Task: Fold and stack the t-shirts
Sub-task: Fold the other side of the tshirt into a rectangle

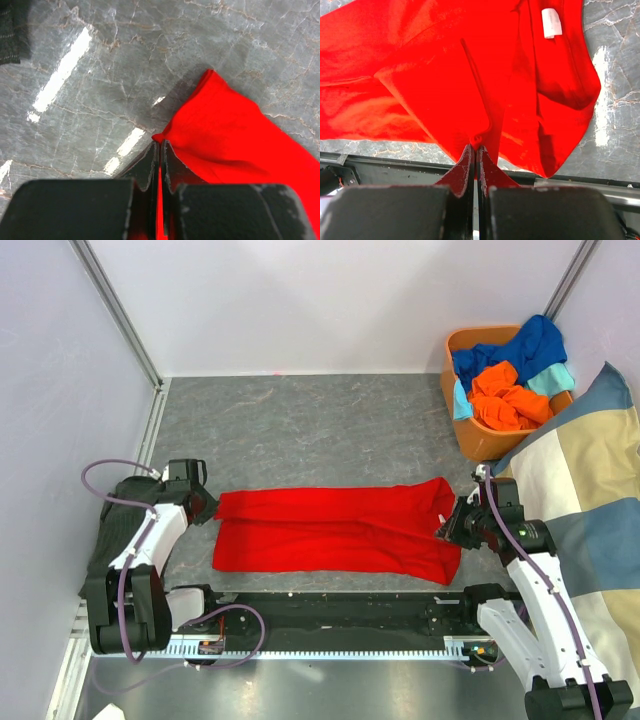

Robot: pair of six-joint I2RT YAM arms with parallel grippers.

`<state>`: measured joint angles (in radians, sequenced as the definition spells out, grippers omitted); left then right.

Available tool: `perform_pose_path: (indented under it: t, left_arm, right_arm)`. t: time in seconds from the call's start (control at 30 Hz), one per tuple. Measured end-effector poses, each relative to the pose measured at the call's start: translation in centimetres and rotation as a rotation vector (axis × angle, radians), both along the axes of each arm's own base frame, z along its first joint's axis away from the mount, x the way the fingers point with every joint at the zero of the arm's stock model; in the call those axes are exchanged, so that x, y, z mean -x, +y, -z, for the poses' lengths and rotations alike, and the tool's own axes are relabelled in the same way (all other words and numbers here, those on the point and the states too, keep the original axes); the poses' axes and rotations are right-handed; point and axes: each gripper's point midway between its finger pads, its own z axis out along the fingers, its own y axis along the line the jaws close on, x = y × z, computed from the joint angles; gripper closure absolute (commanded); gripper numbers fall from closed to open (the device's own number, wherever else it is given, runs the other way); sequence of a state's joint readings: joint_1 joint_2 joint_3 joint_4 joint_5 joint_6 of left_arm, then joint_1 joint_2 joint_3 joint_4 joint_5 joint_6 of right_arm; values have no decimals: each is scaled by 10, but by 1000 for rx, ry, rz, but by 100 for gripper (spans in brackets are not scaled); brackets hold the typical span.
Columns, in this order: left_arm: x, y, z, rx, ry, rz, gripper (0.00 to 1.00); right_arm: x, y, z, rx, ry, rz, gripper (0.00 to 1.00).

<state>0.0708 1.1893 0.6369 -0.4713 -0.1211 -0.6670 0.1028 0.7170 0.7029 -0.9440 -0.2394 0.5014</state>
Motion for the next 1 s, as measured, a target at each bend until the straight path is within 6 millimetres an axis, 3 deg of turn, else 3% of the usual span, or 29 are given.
perform_pose_path:
  t: [0.33, 0.67, 0.73, 0.77, 0.83, 0.87, 0.9, 0.93, 1.0]
  left_arm:
    - [20, -3, 15, 25, 28, -36, 98]
    - [27, -6, 23, 46, 46, -58, 98]
    - [28, -6, 24, 50, 49, -59, 98]
    - [28, -7, 25, 52, 49, -60, 95]
    - [29, -7, 25, 55, 49, -61, 92]
    - [30, -7, 25, 56, 48, -62, 87]
    - [30, -7, 25, 57, 48, -65, 66]
    - [30, -7, 25, 59, 48, -68, 13]
    - [32, -7, 24, 64, 51, -78, 11]
  right_arm:
    - [5, 1, 2, -7, 15, -6, 100]
    - [18, 4, 11, -25, 46, -17, 100]
    - [21, 5, 11, -31, 51, -20, 93]
    - [22, 5, 11, -35, 52, -22, 76]
    - [24, 6, 11, -41, 56, -27, 58]
    - [25, 7, 11, -45, 59, -24, 44]
    - [26, 7, 11, -45, 59, -27, 39]
    - [26, 7, 11, -46, 59, -27, 35]
    - [26, 7, 11, -48, 61, -19, 34]
